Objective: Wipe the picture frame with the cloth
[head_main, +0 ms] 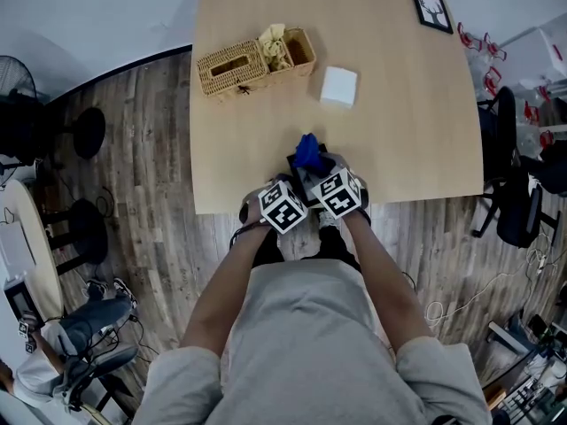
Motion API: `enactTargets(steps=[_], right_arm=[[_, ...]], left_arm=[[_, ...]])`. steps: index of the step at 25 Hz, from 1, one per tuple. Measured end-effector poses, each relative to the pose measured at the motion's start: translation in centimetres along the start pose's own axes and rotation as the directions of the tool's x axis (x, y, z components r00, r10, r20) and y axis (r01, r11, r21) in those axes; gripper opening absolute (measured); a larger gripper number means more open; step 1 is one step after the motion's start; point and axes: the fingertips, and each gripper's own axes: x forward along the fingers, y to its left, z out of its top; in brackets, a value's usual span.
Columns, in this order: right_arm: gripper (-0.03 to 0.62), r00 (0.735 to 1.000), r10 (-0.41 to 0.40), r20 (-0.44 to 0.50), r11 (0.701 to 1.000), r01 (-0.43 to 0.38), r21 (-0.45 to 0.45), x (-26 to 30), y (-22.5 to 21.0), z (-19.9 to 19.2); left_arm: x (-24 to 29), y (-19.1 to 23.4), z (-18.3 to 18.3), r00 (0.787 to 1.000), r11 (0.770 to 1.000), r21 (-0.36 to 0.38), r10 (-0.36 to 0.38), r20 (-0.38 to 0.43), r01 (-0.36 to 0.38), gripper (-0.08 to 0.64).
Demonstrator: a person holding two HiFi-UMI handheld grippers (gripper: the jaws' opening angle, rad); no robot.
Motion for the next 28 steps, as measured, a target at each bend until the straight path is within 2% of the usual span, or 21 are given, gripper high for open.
enactTargets(steps=[18, 28], right_arm=[[0.112, 0.999, -0.008, 0.046, 1.000, 0.008, -0.007, 1.4, -1.5, 4.0], [0.110, 0.999, 0.041, 0.030, 0.999, -0.040, -0.014, 3.1, 0.1, 4.1]], left_arm=[[-0.1, 0.0, 0.2, 1.000, 1.000, -0.016, -0.004, 0.004, 0.004, 0.052], [0.1, 0.3, 0.0, 1.000, 0.999, -0.041, 0.003, 0.017, -0.002, 0.054]])
